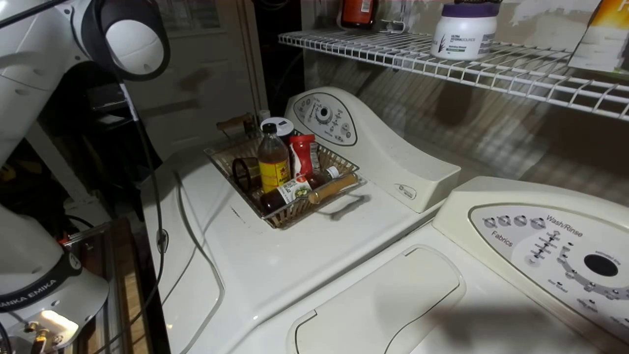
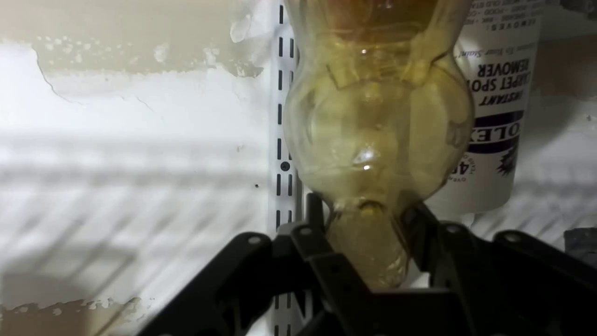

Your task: Put the bottle lying down upright

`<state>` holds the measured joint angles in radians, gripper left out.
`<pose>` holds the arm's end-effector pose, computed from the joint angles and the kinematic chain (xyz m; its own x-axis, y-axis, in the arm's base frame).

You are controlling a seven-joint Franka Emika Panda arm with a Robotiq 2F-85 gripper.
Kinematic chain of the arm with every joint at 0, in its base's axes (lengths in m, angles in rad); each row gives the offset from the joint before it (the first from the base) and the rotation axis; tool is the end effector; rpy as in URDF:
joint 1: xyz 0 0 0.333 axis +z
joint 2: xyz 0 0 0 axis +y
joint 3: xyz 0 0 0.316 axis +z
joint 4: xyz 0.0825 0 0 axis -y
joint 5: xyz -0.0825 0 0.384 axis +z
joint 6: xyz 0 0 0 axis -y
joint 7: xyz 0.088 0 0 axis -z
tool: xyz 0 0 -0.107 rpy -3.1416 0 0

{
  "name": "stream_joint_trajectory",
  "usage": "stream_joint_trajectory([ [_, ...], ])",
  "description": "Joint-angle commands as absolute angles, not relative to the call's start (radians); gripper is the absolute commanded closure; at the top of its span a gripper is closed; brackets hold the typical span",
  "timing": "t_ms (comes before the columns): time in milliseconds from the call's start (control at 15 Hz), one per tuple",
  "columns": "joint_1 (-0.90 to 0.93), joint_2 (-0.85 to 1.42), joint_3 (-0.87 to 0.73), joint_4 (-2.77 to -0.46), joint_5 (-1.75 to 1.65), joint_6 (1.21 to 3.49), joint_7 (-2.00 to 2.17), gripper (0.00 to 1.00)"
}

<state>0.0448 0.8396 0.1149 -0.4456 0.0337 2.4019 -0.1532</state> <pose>0.7672 0.0621 0.7033 0.4199 0.1029 0.9017 0.1965 -0.9803 0.0204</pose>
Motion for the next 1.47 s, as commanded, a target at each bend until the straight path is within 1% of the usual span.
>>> stream_joint_trajectory([
  [0, 0.043, 0.841, 0.136, -0.446, 0.070, 2.453, -0.178, 0.81],
  [1400, 0.046, 0.862, 0.126, -0.446, 0.053, 2.516, -0.194, 0.81],
])
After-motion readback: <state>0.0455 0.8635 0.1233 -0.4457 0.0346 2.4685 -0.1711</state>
